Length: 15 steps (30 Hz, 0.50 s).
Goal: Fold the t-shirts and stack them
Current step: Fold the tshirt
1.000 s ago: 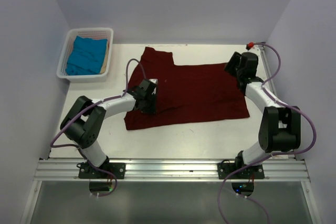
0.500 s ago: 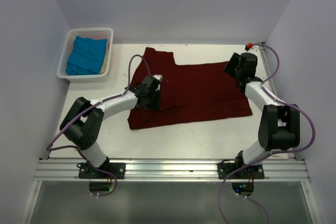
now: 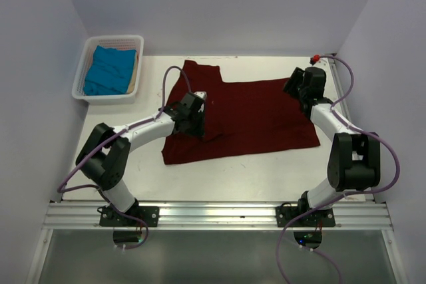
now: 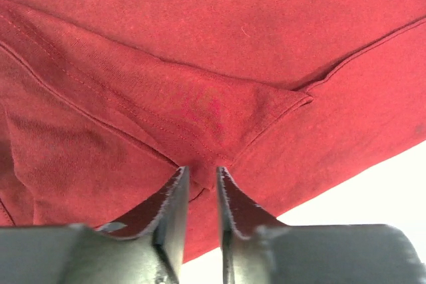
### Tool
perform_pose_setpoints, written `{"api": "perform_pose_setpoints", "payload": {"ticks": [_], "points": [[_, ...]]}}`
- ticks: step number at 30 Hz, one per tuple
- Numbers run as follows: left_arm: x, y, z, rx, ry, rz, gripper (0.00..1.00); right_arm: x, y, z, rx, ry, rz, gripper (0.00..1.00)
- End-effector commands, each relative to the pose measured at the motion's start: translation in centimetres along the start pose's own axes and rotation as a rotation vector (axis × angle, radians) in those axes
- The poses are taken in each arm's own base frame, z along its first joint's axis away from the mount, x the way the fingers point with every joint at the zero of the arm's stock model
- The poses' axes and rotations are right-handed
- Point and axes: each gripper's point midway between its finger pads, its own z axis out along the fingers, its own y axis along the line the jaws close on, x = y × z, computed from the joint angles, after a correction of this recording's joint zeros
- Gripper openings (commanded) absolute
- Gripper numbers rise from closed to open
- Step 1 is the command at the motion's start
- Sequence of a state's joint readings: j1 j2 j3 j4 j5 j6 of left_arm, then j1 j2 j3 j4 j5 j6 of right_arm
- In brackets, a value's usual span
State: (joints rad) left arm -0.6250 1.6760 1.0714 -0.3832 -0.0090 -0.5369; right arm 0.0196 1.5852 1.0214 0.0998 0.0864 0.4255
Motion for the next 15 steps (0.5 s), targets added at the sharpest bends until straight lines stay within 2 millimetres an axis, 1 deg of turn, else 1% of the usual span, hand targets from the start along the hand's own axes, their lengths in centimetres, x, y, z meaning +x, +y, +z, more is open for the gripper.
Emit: {"api": "perform_pose_setpoints", "payload": {"ticks": [1,3,10,13,14,15], "points": [[-0.59,-0.22,0.18,-0.003,-0.016,0.008,0.29,-0.33,0.57,0.31,-0.013,-0.004,-0.014,0.55],[-0.45,-0.22,0.31,-0.001,-0.014,0.006,0.31,-0.33,0.57,0.31,-0.013,-0.004,-0.014,0.55],[-0.28,-0.48,0.48,0.013,-0.009,0.004,0.32,-0.23,0.46,0.36,-0.009,-0.002,-0.015,0.55],[-0.66,-0.71,0.09,0.019,-0.019,-0.002,0.31,-0.12,0.42,0.43,-0.008,0.001,-0.016,0.55],[-0.58,-1.06,-0.02,0.04,-0.013,-0.006,0.31,-0.04,0.37,0.39,-0.007,0.002,-0.016,0.55],[-0.53,-0.99,-0.1,0.036,-0.01,-0.009,0.31,-0.03,0.3,0.47,-0.006,0.003,-0.014,0.55]]}}
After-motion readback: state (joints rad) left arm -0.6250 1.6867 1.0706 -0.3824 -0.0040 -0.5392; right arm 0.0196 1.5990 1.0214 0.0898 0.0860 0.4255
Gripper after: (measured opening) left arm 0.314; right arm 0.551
